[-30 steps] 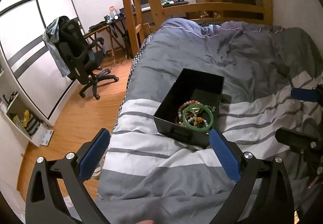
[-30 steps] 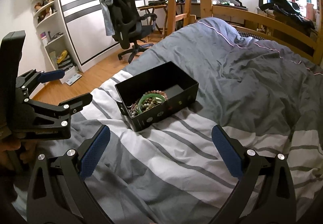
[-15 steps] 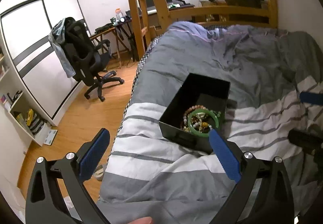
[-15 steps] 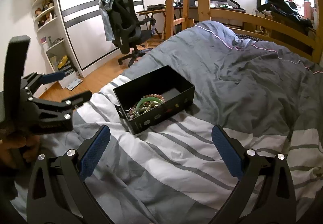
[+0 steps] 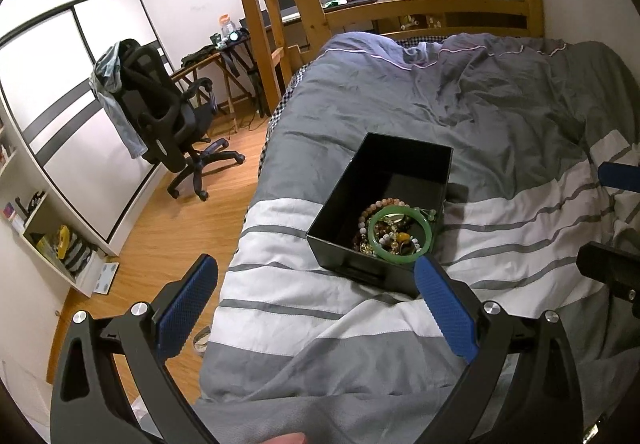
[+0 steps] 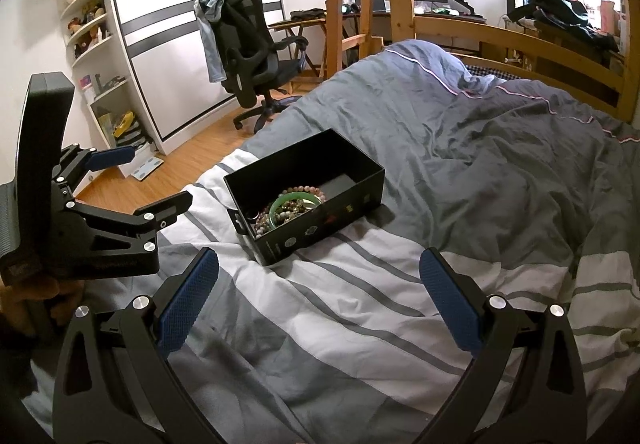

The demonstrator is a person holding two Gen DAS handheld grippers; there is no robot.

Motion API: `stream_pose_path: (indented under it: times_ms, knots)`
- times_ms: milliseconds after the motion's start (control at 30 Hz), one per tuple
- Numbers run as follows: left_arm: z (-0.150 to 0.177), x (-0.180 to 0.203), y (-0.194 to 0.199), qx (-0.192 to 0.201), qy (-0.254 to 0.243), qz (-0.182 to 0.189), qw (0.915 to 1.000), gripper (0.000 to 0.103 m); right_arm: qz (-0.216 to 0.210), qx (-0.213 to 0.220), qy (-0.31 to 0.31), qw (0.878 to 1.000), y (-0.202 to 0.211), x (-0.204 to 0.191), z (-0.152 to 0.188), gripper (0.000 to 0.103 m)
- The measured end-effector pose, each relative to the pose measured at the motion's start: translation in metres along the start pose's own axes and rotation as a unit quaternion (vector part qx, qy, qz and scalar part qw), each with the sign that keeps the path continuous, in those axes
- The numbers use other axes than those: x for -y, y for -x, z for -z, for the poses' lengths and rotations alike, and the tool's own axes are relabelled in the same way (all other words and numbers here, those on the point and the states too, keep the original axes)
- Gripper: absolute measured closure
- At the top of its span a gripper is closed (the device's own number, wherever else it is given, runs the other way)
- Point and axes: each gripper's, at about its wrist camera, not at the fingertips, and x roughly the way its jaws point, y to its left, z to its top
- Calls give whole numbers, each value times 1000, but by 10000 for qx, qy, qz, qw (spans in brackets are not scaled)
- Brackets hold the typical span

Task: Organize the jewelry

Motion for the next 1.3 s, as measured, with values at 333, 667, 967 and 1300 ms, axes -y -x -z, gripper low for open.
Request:
stream_pose_path:
  times_ms: [333, 667, 967, 1300]
  knots:
    - [0, -1, 0, 1, -24, -4, 10000, 6, 3, -8, 10, 10000, -1, 0, 0, 4]
    - [1, -1, 0, 32, 4, -13, 10000, 6, 8, -7, 10, 10000, -1, -1, 1, 4]
    - [1, 0, 0, 12, -17, -22, 10000, 6, 6, -6, 8, 10000, 0, -1, 0, 4]
    - [3, 1, 1, 14, -39, -28, 10000, 6, 6, -15, 13, 10000, -1, -1, 0, 4]
